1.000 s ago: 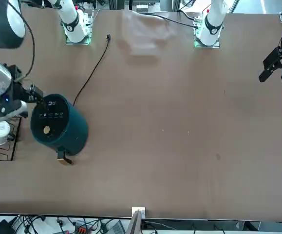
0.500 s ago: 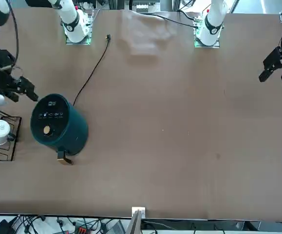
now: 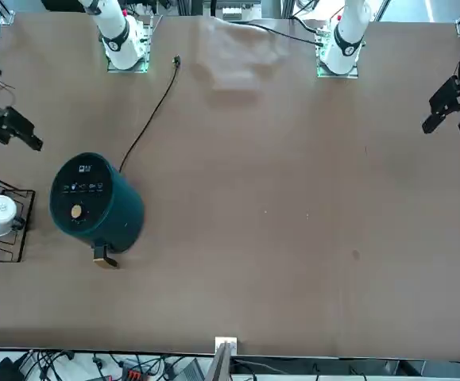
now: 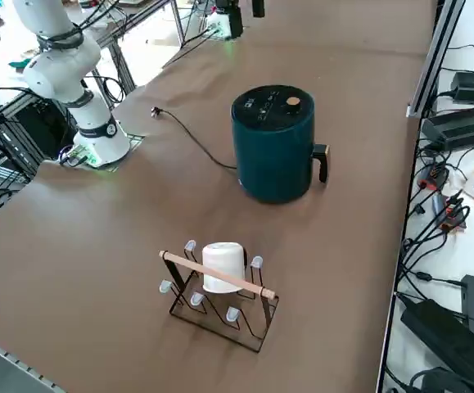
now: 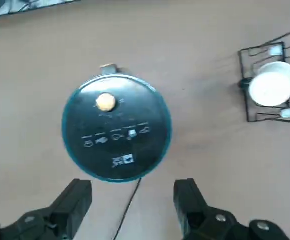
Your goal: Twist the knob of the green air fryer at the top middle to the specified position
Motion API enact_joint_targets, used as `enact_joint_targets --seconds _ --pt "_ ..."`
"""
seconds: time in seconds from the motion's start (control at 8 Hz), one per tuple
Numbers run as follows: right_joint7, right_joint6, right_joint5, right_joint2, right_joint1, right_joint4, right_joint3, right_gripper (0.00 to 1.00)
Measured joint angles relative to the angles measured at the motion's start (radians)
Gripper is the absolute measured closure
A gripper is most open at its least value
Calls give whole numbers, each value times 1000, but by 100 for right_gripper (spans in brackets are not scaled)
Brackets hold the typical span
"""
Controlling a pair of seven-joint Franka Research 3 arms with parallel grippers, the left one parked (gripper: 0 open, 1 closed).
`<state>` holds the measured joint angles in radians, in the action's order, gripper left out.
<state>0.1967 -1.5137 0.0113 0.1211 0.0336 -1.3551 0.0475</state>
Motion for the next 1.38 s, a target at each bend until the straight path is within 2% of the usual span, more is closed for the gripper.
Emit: enact_joint_targets --seconds 0.12,0.38,0.88,1.38 --pt "-8 13 1 0 -10 1 24 0" --pt "-29 70 1 -7 -23 3 42 0" --pt "-40 61 1 -50 -22 -35 18 0" --pt "-44 57 1 -56 -22 -72 -10 0"
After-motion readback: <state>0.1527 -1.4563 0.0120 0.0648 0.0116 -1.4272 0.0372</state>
